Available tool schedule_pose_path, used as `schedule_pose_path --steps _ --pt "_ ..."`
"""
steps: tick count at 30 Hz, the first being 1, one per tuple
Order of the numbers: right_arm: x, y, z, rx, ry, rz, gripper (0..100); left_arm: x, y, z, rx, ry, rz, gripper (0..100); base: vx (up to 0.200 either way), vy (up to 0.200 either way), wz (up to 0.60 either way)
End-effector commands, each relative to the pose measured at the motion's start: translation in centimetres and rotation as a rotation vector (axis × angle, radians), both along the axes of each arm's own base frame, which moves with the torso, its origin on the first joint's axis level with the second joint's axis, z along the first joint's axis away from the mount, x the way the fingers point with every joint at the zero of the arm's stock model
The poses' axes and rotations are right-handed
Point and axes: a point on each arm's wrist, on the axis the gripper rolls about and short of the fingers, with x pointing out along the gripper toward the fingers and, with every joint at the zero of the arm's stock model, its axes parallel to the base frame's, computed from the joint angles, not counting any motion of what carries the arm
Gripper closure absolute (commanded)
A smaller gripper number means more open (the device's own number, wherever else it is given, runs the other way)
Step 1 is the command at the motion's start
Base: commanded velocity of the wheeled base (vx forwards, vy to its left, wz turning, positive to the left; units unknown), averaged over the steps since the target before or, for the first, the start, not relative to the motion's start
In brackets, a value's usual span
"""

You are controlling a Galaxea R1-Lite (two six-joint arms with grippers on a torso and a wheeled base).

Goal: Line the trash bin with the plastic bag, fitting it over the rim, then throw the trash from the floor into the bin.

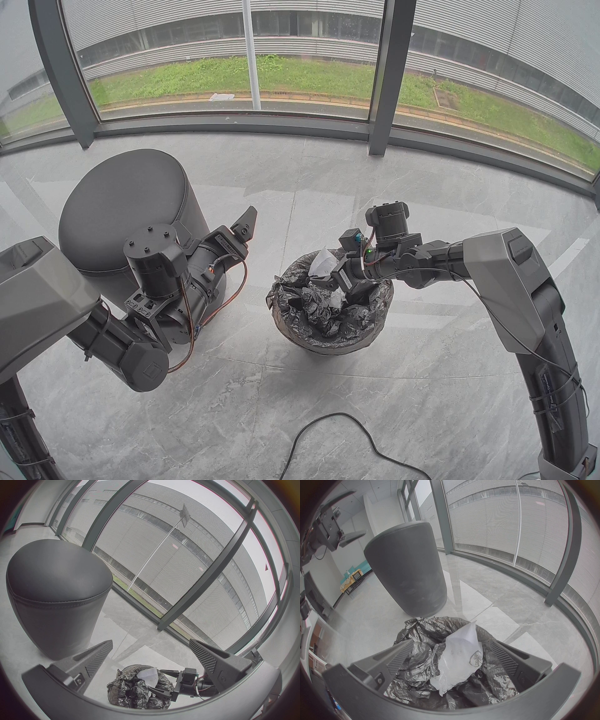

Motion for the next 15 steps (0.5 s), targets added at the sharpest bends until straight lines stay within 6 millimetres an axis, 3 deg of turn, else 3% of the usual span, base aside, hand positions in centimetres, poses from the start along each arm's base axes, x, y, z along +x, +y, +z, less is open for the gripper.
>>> schedule_pose_path --steps 1,6,7,10,15 --pt "-0.4 0.2 1.6 0.011 -0.025 0.007 0 0.1 -0.1 -0.4 0.005 0.011 -0.001 0 0.000 0.000 0.00" --pt "-0.2 0.1 1.0 0.007 -0.021 0.006 0 0.4 -0.3 -1.2 0.015 0.028 -0.002 0 0.000 0.000 0.00" --pt "-0.2 0.2 0.6 0.003 -0.015 0.006 100 0.4 -0.3 -1.2 0.015 0.028 -0.004 0 0.000 0.000 0.00" --pt "0.0 0.2 -0.4 -0.006 0.003 0.005 100 0.5 -0.4 -1.3 0.015 0.030 -0.004 0 0.000 0.000 0.00" --pt "0.3 0.4 -3.7 -0.030 0.054 0.003 100 0.4 -0.3 -1.3 0.015 0.031 -0.004 0 0.000 0.000 0.00"
